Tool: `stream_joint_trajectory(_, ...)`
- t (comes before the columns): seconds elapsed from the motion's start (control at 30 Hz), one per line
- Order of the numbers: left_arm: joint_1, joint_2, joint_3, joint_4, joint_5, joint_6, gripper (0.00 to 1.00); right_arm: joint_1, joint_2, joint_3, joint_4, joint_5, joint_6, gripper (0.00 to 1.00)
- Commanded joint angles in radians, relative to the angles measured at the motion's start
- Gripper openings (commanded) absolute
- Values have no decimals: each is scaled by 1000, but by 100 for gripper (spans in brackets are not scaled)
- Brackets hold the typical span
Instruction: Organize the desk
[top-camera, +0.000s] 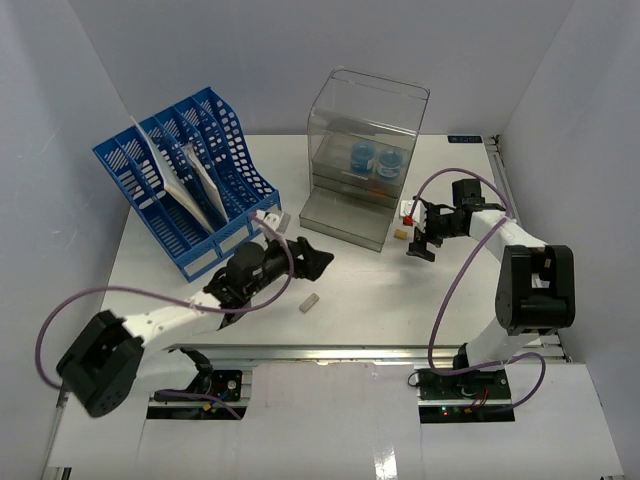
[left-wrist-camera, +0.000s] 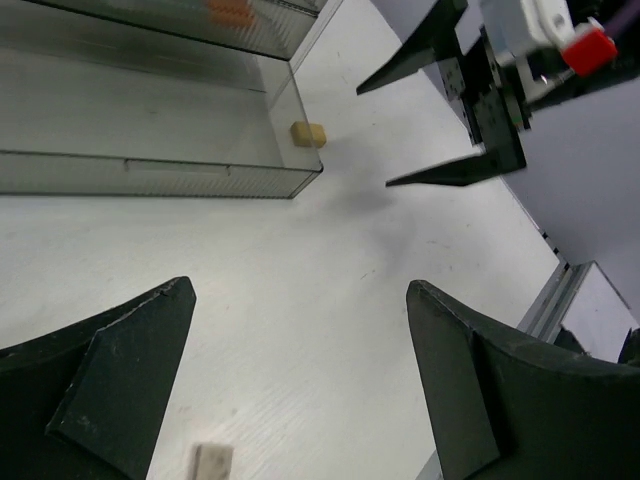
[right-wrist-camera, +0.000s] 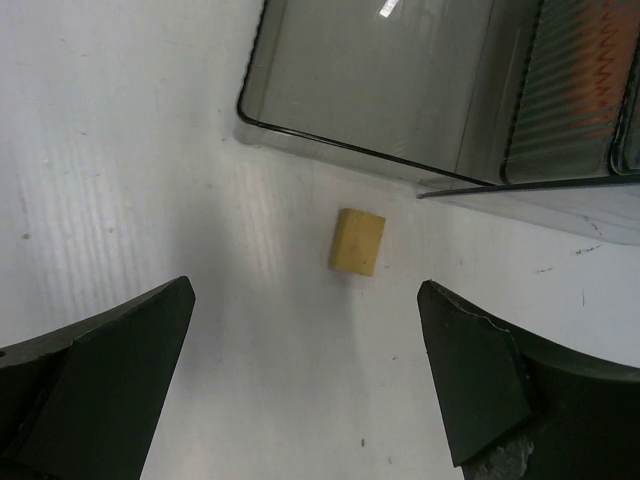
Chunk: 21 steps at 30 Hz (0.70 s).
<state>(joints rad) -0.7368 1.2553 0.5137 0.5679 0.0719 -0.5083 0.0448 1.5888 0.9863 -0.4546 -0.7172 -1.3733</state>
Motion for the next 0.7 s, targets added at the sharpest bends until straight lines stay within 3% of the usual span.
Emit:
stream_joint_trajectory(0.0, -2, -288, -128, -161, -134, 77, 98, -4, 99, 95, -20, 17, -31, 97)
stream_joint_trajectory(0.2, 5, -557, -271, -280, -169, 21, 98, 17, 173, 130, 10, 59, -18, 96)
stream_joint_trajectory(0.33, 5, -632, -323, -321, -159, -26, 98, 41, 214, 146, 28, 94, -3, 93)
stream_joint_trajectory(0.5, 5, -655, -361, -327, -143, -55, 98, 62, 253, 173, 63, 136, 35, 90)
stream_joint_trajectory(0.67, 5, -641, -376, -329, -133, -72, 98, 74, 298, 205, 53, 156, 55, 78)
